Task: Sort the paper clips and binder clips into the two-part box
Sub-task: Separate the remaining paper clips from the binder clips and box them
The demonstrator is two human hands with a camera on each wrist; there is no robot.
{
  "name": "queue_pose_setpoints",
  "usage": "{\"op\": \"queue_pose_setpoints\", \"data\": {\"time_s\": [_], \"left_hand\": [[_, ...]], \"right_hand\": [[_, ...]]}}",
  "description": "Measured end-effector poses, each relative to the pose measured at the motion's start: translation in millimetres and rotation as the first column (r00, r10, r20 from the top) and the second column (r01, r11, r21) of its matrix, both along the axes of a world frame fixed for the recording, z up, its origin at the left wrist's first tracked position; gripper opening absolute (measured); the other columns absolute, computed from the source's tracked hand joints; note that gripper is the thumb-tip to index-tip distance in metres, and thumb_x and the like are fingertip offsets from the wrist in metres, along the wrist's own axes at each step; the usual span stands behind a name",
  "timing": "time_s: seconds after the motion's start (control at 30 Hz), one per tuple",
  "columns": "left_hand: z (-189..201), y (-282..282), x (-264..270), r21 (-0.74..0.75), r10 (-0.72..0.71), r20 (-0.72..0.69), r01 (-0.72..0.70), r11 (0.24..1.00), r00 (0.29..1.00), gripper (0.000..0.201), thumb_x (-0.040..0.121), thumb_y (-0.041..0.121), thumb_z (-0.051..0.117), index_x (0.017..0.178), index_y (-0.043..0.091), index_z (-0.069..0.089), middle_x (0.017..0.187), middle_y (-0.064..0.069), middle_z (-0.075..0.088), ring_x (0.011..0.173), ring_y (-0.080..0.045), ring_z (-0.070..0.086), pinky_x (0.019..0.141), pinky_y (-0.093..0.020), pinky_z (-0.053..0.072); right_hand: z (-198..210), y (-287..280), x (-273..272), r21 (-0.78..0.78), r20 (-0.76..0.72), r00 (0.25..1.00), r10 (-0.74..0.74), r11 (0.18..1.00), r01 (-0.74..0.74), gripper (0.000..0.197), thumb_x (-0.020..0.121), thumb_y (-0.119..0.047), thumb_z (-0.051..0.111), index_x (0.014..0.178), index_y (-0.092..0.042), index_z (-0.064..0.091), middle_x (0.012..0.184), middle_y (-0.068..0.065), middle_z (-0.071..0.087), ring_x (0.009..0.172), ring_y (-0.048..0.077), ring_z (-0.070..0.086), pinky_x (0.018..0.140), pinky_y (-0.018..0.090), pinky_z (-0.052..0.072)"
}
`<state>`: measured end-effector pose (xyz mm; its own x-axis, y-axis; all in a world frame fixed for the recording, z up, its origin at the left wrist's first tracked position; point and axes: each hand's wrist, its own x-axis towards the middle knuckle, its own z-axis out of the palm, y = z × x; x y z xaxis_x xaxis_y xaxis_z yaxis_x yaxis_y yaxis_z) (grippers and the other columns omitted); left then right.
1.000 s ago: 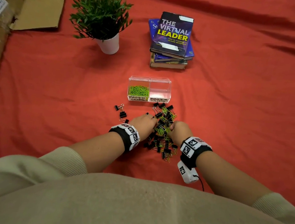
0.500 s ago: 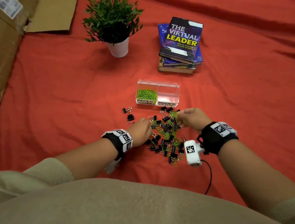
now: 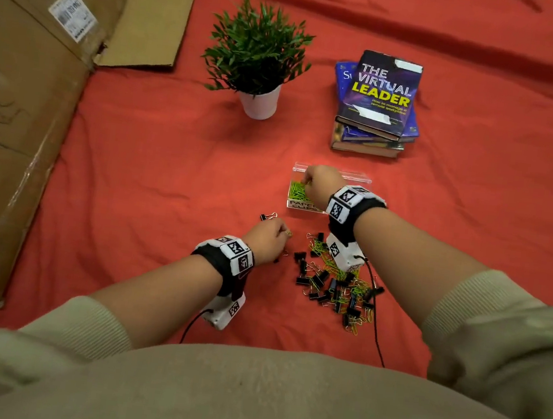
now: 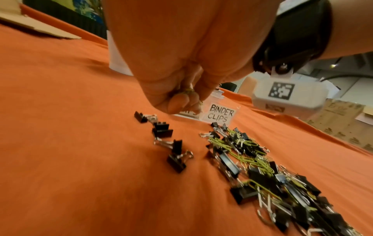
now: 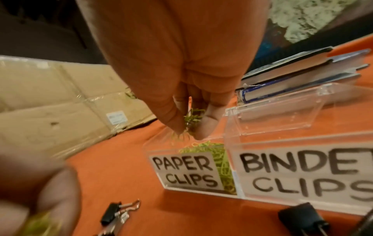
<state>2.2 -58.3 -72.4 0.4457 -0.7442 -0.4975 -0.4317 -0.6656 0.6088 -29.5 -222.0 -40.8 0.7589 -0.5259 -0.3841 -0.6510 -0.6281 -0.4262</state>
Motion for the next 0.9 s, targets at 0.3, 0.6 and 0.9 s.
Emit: {"op": "queue_pose_setpoints", "data": {"time_s": [0.3, 0.6, 0.9], "left_hand": [[14, -68, 34, -0.063, -0.127, 0.297, 0.152, 0.986, 0.946, 0.025, 0.095, 0.011, 0.042, 0.106, -0.002, 0.061, 0.116, -0.022, 0.057, 0.107, -0.035, 0.055, 0.092, -0.037, 0.043], [14, -86, 26, -0.085, -0.266, 0.375, 0.318, 0.944, 0.888, 0.037, 0.091, -0.001, 0.042, 0.126, 0.004, 0.053, 0.125, -0.014, 0.055, 0.115, -0.031, 0.052, 0.097, -0.038, 0.044], [-9, -49, -19, -0.052, -0.504, 0.395, 0.567, 0.822, 0.768, 0.037, 0.089, 0.002, 0.049, 0.123, 0.015, 0.058, 0.120, -0.003, 0.055, 0.115, -0.022, 0.047, 0.097, -0.037, 0.046]], "right_hand": [[8, -4, -62, 0.108, 0.230, 0.957, -0.177, 0.982, 0.155, 0.019, 0.086, -0.005, 0.052, 0.096, -0.009, 0.068, 0.091, 0.005, 0.069, 0.079, 0.018, 0.064, 0.068, 0.027, 0.054], [-41, 33, -115, 0.061, -0.078, 0.997, -0.014, 0.998, 0.019, 0.032, 0.086, -0.018, 0.061, 0.114, -0.003, 0.056, 0.120, 0.011, 0.048, 0.105, 0.026, 0.055, 0.092, 0.031, 0.045], [-45, 30, -128, 0.070, 0.008, 0.996, -0.089, 0.994, 0.088, 0.020, 0.081, -0.016, 0.062, 0.095, -0.003, 0.057, 0.102, 0.013, 0.055, 0.086, 0.023, 0.052, 0.073, 0.026, 0.038]]}}
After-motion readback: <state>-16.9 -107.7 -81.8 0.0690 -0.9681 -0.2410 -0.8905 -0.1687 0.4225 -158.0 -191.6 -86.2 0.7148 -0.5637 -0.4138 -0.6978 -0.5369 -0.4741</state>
